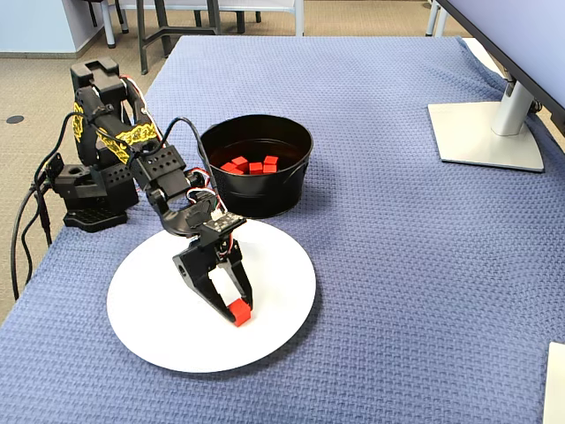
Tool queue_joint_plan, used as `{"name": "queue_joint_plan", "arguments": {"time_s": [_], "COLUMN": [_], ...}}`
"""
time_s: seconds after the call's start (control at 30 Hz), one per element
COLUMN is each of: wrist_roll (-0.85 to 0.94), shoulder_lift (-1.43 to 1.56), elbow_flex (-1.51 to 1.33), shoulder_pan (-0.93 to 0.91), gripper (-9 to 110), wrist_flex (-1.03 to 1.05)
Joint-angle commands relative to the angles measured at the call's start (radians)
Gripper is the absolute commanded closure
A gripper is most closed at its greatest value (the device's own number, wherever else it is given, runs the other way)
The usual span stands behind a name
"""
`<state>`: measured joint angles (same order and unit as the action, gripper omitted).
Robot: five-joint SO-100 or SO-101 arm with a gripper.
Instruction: Pick up the red cubes from the white plate and place them in the black recipient
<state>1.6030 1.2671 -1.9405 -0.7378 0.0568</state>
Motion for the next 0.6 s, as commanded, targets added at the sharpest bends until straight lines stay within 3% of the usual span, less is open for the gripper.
{"name": "queue_joint_plan", "arguments": {"time_s": [0.0, 0.2, 0.43, 0.57], "wrist_roll": [-0.025, -0.219, -0.686, -0.942], "shoulder_lift": [0.038, 0.359, 0.773, 0.905], "elbow_flex": [0.009, -0.058, 0.127, 0.19], "shoulder_pan": [0.009, 0.015, 0.107, 0.287], "gripper": [101, 101, 101, 101], "wrist_flex": [-0.043, 0.114, 0.801, 1.011]}}
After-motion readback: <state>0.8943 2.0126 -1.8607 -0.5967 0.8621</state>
